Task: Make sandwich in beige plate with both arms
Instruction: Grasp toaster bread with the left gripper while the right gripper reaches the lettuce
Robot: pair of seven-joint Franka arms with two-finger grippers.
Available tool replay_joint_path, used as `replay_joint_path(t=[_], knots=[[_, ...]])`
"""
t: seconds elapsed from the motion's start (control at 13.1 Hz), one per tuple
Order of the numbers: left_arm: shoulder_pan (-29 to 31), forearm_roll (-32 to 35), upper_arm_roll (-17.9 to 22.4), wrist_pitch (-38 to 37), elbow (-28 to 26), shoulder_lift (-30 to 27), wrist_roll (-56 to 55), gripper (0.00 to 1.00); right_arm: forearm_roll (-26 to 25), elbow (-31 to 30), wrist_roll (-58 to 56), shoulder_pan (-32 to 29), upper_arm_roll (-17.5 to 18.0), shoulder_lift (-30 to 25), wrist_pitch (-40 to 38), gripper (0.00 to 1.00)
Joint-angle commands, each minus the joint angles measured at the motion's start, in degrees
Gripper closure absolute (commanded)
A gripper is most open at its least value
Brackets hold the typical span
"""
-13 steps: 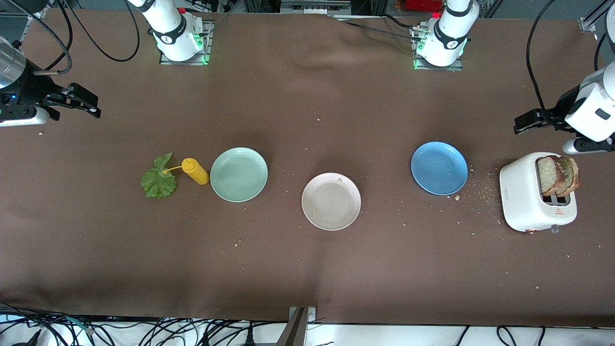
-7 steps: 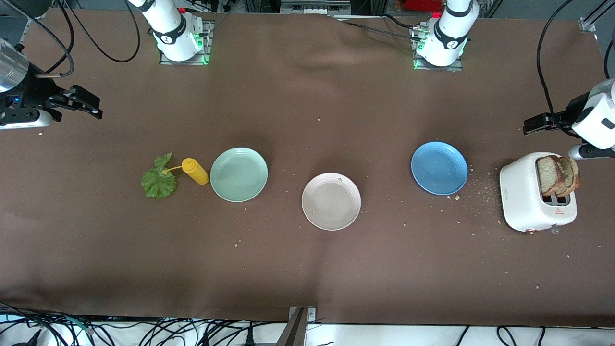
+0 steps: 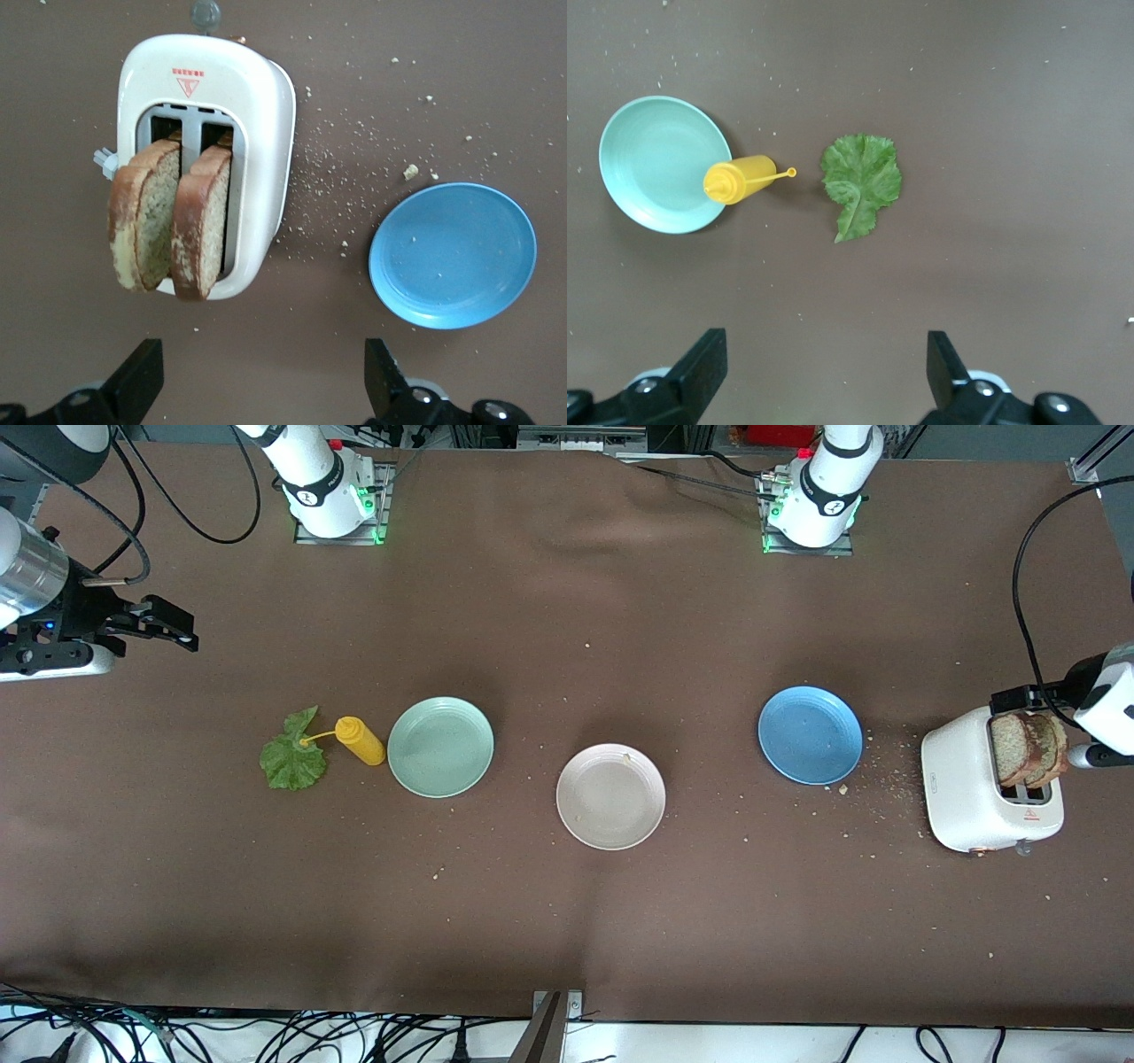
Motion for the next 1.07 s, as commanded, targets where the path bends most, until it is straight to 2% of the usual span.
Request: replay_joint_path(t=[0.0,0.15,0.53,0.61,0.76,0.84,0.91,0.99], knots=[[1.46,1.40,-0.46,3.32,2.01,4.35,2.48,0.00,1.17,0.30,-9.35,-0.41,-0.22,2.62,0.18,0.01],[1.98,1.32,-0.46,4.56,2.01,6.11,5.39,0.00,6.41,0.12,-17.61,-0.59,-1.27,3.68,3.34,0.01],[3.31,1.49,-0.46,7.37,1.92,8.67,7.94,0.00,21.71,-2.43,-46.07,-0.68,-8.65,8.33,4.76,0.01],[3.31,1.49,-0.46,7.46,1.83,8.85,8.21,0.10,23.13,-2.43,-51.26,-0.68,-9.44,9.47,4.76,0.01],[3.39,1.40,-0.46,7.03,1.49,8.85,8.12,0.70,26.55,-3.12,-61.11,-1.11,-10.15,10.80,4.85,0.01],[3.57,1.40,-0.46,6.85,1.48,8.67,8.21,0.95,29.35,-3.57,-65.86,-1.81,-10.50,11.85,4.50,0.01],[4.09,1.49,-0.37,6.41,1.57,8.67,7.77,1.00,32.17,-4.53,-71.56,-2.78,-10.68,12.90,4.49,0.01],[4.36,1.49,-0.20,4.23,1.57,8.67,7.86,1.00,34.63,-5.15,-76.58,-4.44,-10.77,14.22,4.15,0.01]])
